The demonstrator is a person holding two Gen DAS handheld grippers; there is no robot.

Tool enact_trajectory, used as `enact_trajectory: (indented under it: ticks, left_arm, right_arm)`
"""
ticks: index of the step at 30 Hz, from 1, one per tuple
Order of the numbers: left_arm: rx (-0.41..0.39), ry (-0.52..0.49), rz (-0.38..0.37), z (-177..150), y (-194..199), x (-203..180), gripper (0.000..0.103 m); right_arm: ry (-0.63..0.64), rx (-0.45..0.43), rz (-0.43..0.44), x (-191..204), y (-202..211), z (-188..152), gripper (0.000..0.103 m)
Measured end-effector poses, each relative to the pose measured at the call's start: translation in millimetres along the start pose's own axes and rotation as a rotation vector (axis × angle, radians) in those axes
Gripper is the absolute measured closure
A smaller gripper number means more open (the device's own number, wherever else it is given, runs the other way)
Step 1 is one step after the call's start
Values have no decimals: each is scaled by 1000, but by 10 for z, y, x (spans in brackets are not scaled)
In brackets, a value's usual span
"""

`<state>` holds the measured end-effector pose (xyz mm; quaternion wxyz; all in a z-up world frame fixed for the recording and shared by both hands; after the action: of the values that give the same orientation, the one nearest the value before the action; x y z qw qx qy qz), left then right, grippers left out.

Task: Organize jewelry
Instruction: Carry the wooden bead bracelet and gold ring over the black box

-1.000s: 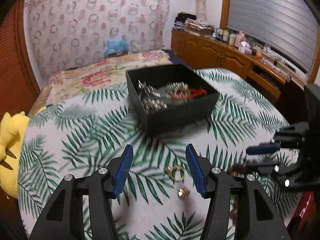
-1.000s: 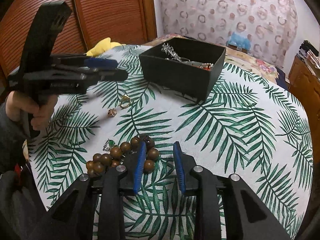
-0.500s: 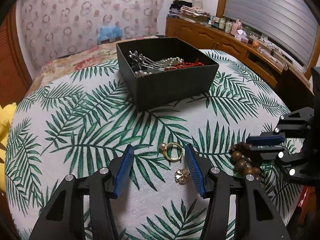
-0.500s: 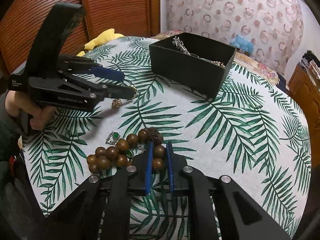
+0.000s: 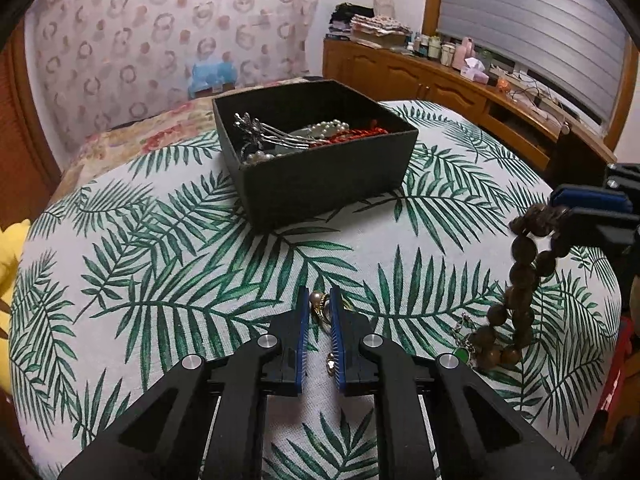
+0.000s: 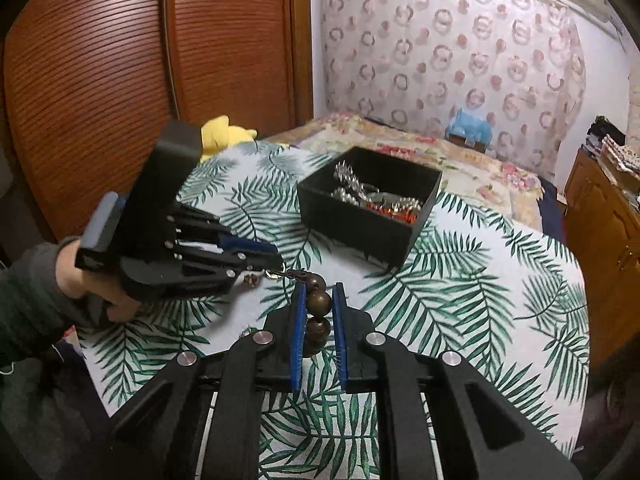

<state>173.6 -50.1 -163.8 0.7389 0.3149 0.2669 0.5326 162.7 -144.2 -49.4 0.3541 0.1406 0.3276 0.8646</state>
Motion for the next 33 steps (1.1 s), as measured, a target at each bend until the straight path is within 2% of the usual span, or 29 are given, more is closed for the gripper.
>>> enact_trajectory:
  ticks: [15,28,33]
  left_arm:
    - [-121,34,1,253,390,12,94]
    - [-178,51,29,492,558,117,94]
    - [-186,59,33,556,566,170,94]
  right_arm:
    - [27,-66,-53,-151,217,425,88]
    - [39,-91,-111,-453,13,924,88]
    - [1,-111,-98,-589,-96,1168,88]
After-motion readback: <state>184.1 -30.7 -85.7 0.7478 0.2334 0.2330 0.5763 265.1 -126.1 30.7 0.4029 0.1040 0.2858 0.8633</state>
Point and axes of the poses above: each gripper's, at about its wrist camera, not at the fingertips, and y roughly against the way its jaws point, x to its left, z to its top, the point moved 9 cm from there along -y, roughly the way its jaws point, and after that the axes turned 2 degrees about y, right-handed, at the moved point
